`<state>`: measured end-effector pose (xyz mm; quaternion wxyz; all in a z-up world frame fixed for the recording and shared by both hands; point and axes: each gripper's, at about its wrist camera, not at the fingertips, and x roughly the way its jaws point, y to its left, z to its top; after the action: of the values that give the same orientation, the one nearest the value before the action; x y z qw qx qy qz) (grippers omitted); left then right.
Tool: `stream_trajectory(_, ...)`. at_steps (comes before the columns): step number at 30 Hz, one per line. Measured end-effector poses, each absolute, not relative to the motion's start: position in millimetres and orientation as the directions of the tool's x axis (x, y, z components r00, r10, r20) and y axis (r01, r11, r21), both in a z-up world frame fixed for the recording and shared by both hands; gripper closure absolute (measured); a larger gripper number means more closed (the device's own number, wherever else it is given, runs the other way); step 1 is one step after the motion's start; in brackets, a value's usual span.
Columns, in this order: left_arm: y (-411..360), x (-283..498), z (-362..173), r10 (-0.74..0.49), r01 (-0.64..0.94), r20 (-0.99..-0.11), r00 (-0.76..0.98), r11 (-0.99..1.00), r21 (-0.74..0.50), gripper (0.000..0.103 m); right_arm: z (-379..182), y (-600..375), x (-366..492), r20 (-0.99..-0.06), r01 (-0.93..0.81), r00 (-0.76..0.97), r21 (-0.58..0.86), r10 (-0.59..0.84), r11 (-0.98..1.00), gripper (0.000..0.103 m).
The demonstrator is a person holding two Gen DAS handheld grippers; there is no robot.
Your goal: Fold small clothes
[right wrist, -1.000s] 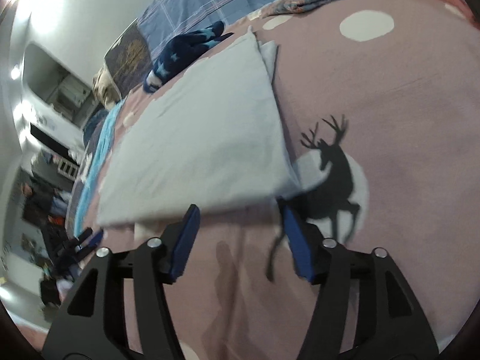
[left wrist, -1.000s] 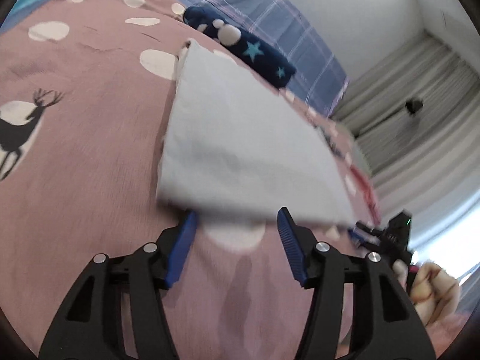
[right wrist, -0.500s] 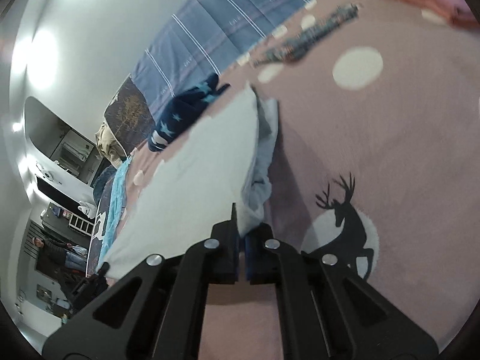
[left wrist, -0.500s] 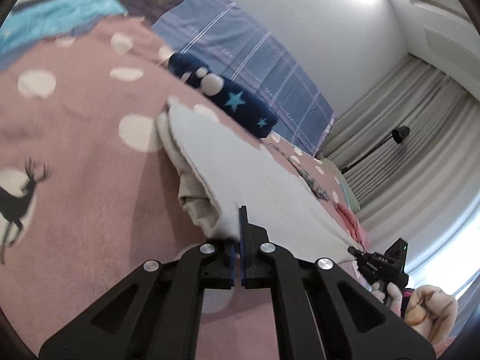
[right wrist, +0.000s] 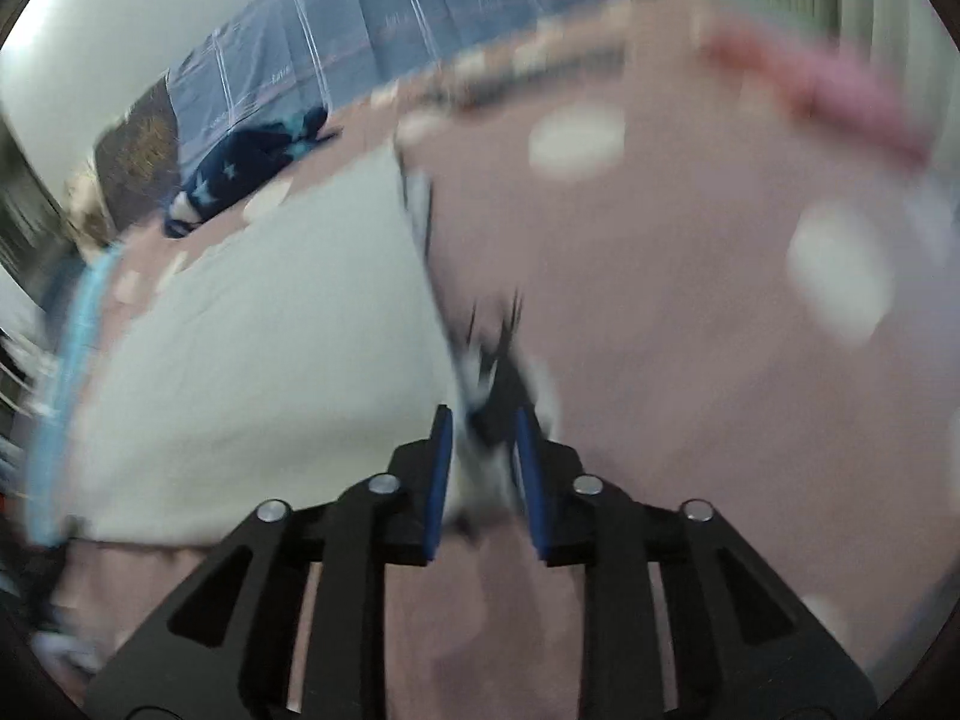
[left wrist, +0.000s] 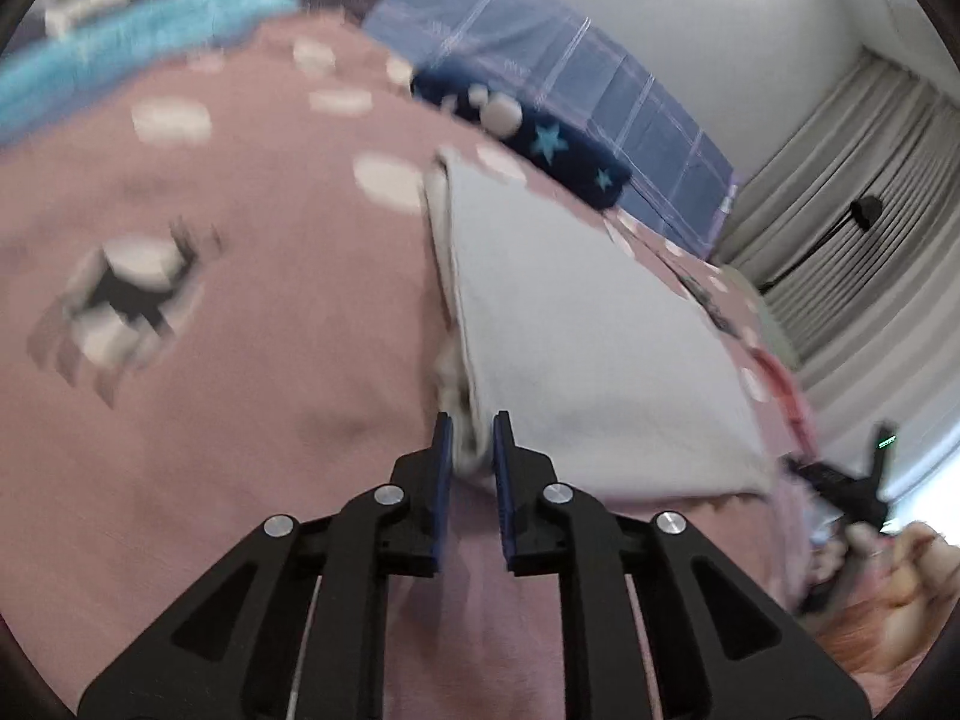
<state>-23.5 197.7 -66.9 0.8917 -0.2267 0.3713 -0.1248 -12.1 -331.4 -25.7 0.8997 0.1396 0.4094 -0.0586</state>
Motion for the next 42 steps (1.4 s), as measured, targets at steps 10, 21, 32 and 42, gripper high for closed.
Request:
stream_trajectory(10, 231, -32, -76, -0.335, -0.002, -0.605, 0.722, 0.874, -0.486, 0.081, -1, -110, -23, -0.685, -0.472, 0.686, -0.161, 0.246, 0.867, 0.064)
stream_trajectory(21, 266, -30, -59, -0.331, 0.03, -0.561, 0.759, 0.878, -0.478, 0.067, -50, 86, -71, -0.703, -0.768, 0.627, -0.488, 0.336, 0.414, 0.059)
stream_trajectory(32, 257, 114, -63, -0.526, 0.144, -0.59, 0.612, 0.808, -0.571, 0.068, -31, 81, -37, -0.825, -0.849, 0.402, -0.172, 0.398, 0.5, 0.073)
stream_trajectory(42, 202, 101, -89, -0.72, 0.374, -0.462, 0.519, 0.677, -0.634, 0.075, 40, 60, 137, -0.857, -0.69, 0.448, -0.15, 0.255, 0.708, 0.077)
